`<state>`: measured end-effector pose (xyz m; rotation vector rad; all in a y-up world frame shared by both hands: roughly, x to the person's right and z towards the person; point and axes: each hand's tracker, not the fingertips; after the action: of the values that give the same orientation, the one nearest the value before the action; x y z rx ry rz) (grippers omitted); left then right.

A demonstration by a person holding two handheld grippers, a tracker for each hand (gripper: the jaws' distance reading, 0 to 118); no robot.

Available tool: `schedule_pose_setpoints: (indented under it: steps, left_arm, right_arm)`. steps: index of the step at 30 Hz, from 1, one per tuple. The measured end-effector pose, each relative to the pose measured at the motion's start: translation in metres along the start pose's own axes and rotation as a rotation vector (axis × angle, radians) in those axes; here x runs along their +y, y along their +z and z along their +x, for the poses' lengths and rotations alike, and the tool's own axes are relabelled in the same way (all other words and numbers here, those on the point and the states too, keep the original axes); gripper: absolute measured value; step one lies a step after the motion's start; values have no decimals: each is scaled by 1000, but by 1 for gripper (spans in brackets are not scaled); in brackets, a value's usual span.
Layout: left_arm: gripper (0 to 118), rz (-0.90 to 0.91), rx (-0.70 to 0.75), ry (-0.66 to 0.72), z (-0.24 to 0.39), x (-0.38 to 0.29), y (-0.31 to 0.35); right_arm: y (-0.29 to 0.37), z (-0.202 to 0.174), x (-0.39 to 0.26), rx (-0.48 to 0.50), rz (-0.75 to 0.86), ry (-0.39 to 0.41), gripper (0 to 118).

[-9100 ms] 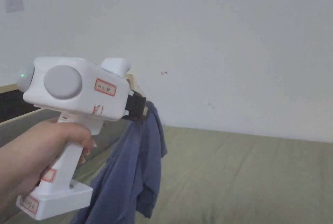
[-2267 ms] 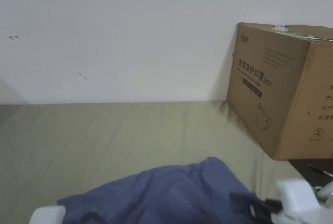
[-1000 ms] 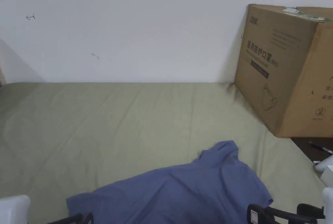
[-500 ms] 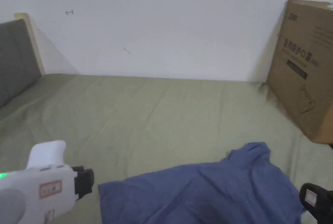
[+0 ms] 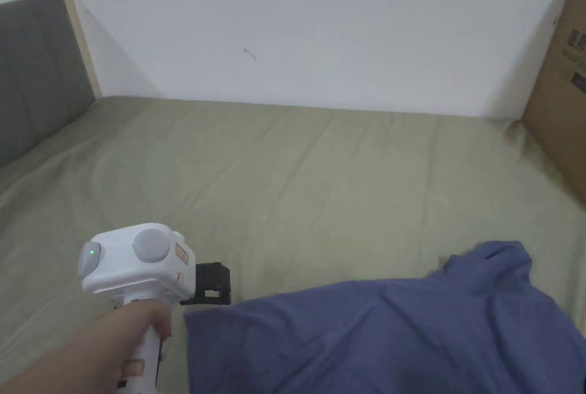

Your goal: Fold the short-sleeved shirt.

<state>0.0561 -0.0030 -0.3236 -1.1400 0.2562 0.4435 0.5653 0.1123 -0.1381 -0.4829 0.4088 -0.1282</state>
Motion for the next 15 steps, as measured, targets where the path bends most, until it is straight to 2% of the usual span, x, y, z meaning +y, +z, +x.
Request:
schedule_pose_setpoints:
  steps: [6, 10, 12, 13, 14, 15]
  left_arm:
    - [112, -73, 49, -53, 0, -15, -38]
    - [96, 12, 104, -83, 18, -38, -25]
    - [70, 48, 94, -113, 26, -45, -14]
    - [44, 65, 76, -135, 19, -32, -22]
    - [1, 71, 33, -157, 21, -32, -19]
    - [1, 70, 1, -171, 22, -31, -15]
  right_arm:
    - [-18, 18, -11, -12, -40, -59, 0]
    - [-24, 21, -19, -13, -56, -73, 0]
    - [-22, 18, -20, -4, -60, -77, 0]
    - [-21, 19, -20, 3, -61, -77, 0]
    - [-20, 19, -19, 8, -62, -75, 0]
    - [-20, 19, -18, 9, -62, -67, 0]
